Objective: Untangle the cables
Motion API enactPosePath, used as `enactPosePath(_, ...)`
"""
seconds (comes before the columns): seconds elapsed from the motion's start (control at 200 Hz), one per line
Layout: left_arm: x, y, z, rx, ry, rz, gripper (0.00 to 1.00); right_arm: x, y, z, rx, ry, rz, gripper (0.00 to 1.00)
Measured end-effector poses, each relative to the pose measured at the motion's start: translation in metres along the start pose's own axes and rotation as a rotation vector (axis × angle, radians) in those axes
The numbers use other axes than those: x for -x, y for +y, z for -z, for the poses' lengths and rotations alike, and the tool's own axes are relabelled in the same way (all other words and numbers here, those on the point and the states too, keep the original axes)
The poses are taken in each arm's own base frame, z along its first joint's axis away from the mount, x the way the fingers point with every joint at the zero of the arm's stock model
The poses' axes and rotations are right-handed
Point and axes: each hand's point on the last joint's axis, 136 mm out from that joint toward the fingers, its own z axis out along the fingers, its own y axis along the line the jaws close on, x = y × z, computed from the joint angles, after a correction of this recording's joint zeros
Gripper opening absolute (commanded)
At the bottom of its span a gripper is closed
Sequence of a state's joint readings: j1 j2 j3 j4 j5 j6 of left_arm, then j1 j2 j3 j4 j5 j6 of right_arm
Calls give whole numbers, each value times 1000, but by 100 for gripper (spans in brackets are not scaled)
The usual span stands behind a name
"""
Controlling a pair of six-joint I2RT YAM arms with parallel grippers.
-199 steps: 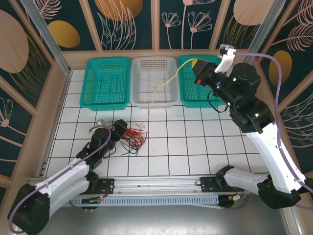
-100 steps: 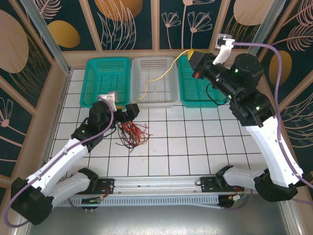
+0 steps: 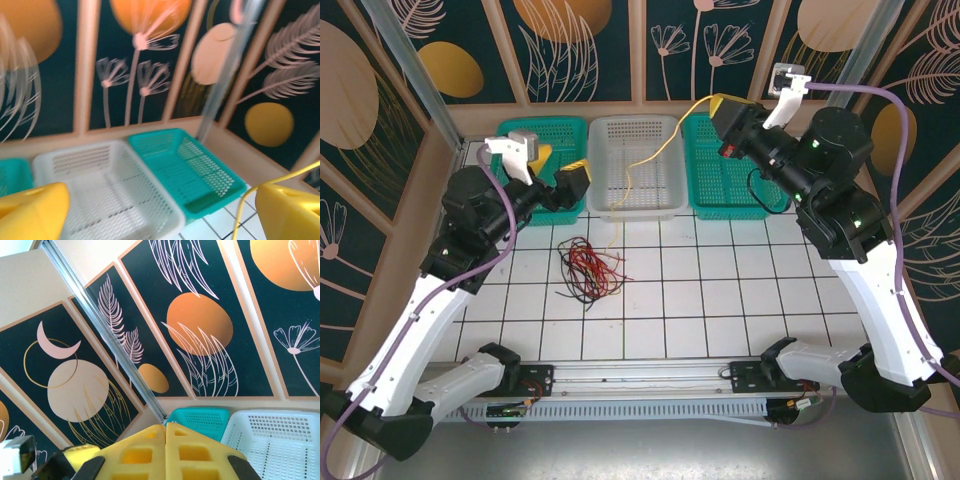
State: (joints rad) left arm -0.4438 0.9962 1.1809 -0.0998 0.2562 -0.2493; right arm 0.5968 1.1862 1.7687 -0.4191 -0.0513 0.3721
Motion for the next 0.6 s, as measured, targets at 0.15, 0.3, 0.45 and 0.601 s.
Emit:
enactPosePath(0.15,0,-28,-26,-196,44,-47,71,0,2,-7,8,9,-1,0)
enactPosePath(0.3,-26,-36,-43,-303,123,-38,55,-8,1,-17,18,38,-6,0)
enactPosePath(0.45,-42,-41,-43,-363,153,-19,52,-10,5,-24,38,53,-11,0)
enactPosePath(0.601,-51,-43,-43,-389,167,-13,56,-9,8,-25,52,55,-15,0)
